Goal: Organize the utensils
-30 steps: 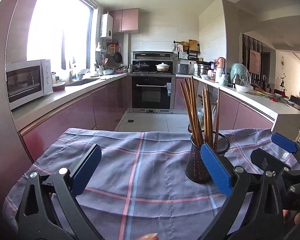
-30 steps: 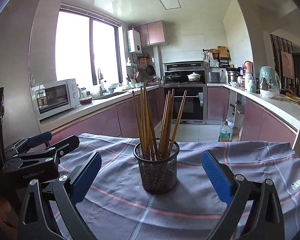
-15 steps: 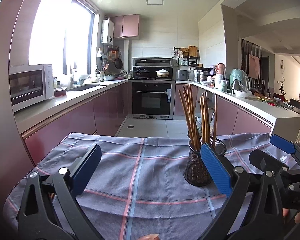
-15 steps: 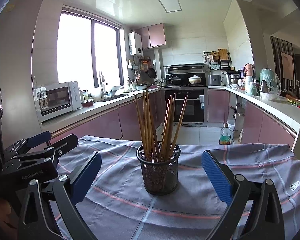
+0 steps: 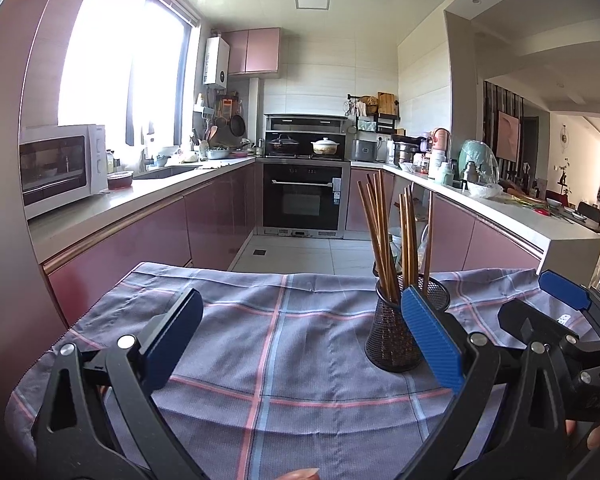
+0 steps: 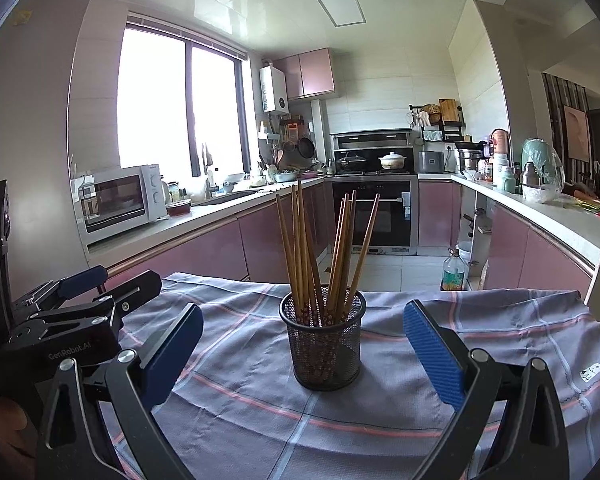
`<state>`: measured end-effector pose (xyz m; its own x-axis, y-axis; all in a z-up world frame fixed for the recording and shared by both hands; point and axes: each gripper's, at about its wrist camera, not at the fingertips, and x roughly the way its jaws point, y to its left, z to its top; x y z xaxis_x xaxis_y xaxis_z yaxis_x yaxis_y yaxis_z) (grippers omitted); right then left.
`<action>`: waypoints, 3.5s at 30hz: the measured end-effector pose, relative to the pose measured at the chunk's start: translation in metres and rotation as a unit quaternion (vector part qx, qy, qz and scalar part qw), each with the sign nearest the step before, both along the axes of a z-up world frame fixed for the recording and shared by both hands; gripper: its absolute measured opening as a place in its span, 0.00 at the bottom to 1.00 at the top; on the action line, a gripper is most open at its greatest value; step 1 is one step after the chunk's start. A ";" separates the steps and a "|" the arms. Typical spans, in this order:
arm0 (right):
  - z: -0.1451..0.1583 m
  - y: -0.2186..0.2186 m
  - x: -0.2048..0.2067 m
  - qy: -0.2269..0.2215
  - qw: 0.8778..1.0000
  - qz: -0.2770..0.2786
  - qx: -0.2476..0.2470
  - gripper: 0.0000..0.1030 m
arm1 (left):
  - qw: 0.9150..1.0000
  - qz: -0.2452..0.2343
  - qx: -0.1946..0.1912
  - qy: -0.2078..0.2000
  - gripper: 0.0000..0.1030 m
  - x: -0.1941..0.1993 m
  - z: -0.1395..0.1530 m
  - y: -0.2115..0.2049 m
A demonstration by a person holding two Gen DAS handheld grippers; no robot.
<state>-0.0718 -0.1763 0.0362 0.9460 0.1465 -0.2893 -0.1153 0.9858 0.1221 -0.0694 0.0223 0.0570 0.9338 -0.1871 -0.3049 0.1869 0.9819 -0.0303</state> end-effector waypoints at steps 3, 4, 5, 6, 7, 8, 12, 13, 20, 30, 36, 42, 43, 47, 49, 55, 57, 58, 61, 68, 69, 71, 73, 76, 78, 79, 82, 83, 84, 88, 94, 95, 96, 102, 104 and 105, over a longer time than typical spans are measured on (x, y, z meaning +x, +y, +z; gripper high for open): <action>0.000 0.001 -0.001 -0.001 1.000 0.000 0.000 0.94 | 1.000 0.001 -0.002 0.000 0.95 -0.001 0.000 0.001; 0.000 0.001 -0.001 -0.001 1.000 0.001 0.001 0.94 | 1.000 0.001 -0.002 0.000 0.95 -0.001 0.000 0.001; 0.000 0.001 -0.001 0.000 1.000 0.001 0.000 0.94 | 1.000 0.002 -0.002 -0.001 0.95 -0.001 0.000 0.001; 0.000 0.001 -0.001 -0.001 1.000 0.000 0.001 0.94 | 1.000 0.002 -0.001 -0.001 0.95 -0.002 0.000 0.001; 0.000 0.001 -0.001 -0.002 1.000 0.001 0.002 0.94 | 1.000 0.002 -0.002 -0.001 0.95 -0.002 0.000 0.001; 0.000 0.001 -0.001 -0.001 1.000 0.001 0.003 0.94 | 1.000 0.002 -0.002 0.000 0.95 -0.002 0.000 0.001; 0.000 0.001 0.000 0.000 1.000 0.001 0.003 0.94 | 1.000 0.003 -0.002 -0.001 0.95 -0.002 0.000 0.001; -0.001 0.001 0.000 0.000 1.000 0.001 0.004 0.94 | 1.000 0.003 -0.002 -0.001 0.95 -0.002 0.000 0.001; -0.001 0.001 -0.001 0.001 1.000 0.002 0.005 0.94 | 1.000 0.003 -0.002 -0.001 0.95 -0.002 0.000 0.001; -0.002 0.000 -0.001 0.002 1.000 -0.001 0.007 0.94 | 1.000 0.004 -0.002 0.000 0.95 -0.003 -0.001 0.001; -0.002 0.001 -0.001 0.000 1.000 -0.003 0.006 0.94 | 1.000 0.007 -0.002 -0.002 0.95 -0.003 -0.001 0.000; -0.002 0.002 -0.001 -0.002 1.000 -0.003 0.007 0.94 | 1.000 0.010 -0.002 -0.003 0.95 -0.004 -0.002 0.001; -0.002 0.002 -0.001 -0.002 1.000 -0.004 0.007 0.94 | 1.000 0.010 -0.002 -0.003 0.95 -0.004 -0.002 0.001; -0.001 0.002 -0.001 -0.003 1.000 -0.004 0.007 0.94 | 1.000 0.011 -0.002 -0.003 0.95 -0.005 -0.003 0.001; -0.001 0.002 -0.001 -0.004 1.000 -0.005 0.007 0.94 | 1.000 0.011 -0.003 -0.002 0.95 -0.004 -0.003 0.001; 0.000 0.003 0.000 -0.002 1.000 -0.004 0.006 0.94 | 1.000 0.011 -0.003 -0.002 0.95 -0.004 -0.003 0.001; 0.000 0.003 -0.001 -0.003 1.000 -0.004 0.007 0.94 | 1.000 0.010 -0.003 -0.002 0.95 -0.004 -0.003 0.001; 0.000 0.003 0.000 -0.003 1.000 -0.004 0.007 0.94 | 1.000 0.011 -0.003 -0.003 0.95 -0.004 -0.003 0.001; 0.000 0.004 0.000 -0.004 1.000 -0.005 0.005 0.94 | 1.000 0.012 -0.004 -0.003 0.95 -0.005 -0.003 0.002; -0.001 0.005 0.001 -0.006 1.000 -0.003 0.004 0.94 | 1.000 0.014 -0.004 -0.004 0.95 -0.006 -0.003 0.003; -0.001 0.005 0.000 -0.006 1.000 -0.004 0.003 0.94 | 1.000 0.015 -0.004 -0.004 0.95 -0.006 -0.003 0.003; -0.001 0.005 0.000 -0.007 1.000 -0.003 0.003 0.94 | 1.000 0.015 -0.004 -0.005 0.95 -0.006 -0.003 0.003; 0.000 0.005 0.000 -0.009 1.000 -0.004 0.002 0.94 | 1.000 0.015 -0.004 -0.005 0.95 -0.006 -0.003 0.003; 0.000 0.005 -0.002 -0.018 1.000 -0.008 0.002 0.94 | 1.000 0.016 -0.005 -0.005 0.95 -0.006 -0.003 0.003; 0.002 0.003 -0.003 -0.020 1.000 -0.007 0.002 0.94 | 1.000 0.015 -0.006 -0.004 0.95 -0.006 -0.004 0.003; 0.002 0.003 -0.003 -0.019 1.000 -0.006 0.001 0.94 | 1.000 0.016 -0.005 -0.004 0.95 -0.005 -0.003 0.003; 0.001 0.002 -0.001 -0.017 1.000 -0.005 0.001 0.94 | 1.000 0.016 -0.005 -0.004 0.95 -0.006 -0.003 0.003; 0.001 0.002 -0.001 -0.017 1.000 -0.005 0.002 0.94 | 1.000 0.016 -0.004 -0.004 0.95 -0.005 -0.003 0.003; 0.001 0.002 -0.001 -0.016 1.000 -0.005 0.001 0.94 | 1.000 0.015 -0.005 -0.004 0.95 -0.006 -0.003 0.003; 0.001 0.002 0.000 -0.017 1.000 -0.005 0.001 0.94 | 1.000 0.016 -0.006 -0.004 0.95 -0.005 -0.003 0.003; 0.001 0.002 -0.001 -0.017 1.000 -0.005 0.001 0.94 | 1.000 0.017 -0.004 -0.004 0.95 -0.004 -0.002 0.001; 0.000 0.002 -0.001 -0.016 1.000 -0.004 0.001 0.94 | 1.000 0.017 -0.003 -0.004 0.95 -0.004 -0.002 0.001; 0.001 0.002 -0.001 -0.016 1.000 -0.004 0.001 0.94 | 1.000 0.018 -0.003 -0.004 0.95 -0.004 -0.002 0.001; 0.001 0.001 0.001 -0.013 1.000 -0.004 0.003 0.94 | 1.000 0.019 -0.003 -0.005 0.95 -0.004 -0.002 0.000; 0.000 0.000 0.001 -0.012 1.000 -0.004 0.004 0.94 | 1.000 0.019 -0.002 -0.005 0.95 -0.003 -0.003 -0.001; 0.000 0.000 0.001 -0.012 1.000 -0.004 0.005 0.94 | 1.000 0.020 -0.001 -0.004 0.95 -0.003 -0.003 -0.001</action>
<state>-0.0705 -0.1763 0.0364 0.9540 0.1418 -0.2642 -0.1109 0.9855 0.1285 -0.0720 0.0211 0.0539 0.9431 -0.1504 -0.2964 0.1482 0.9885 -0.0302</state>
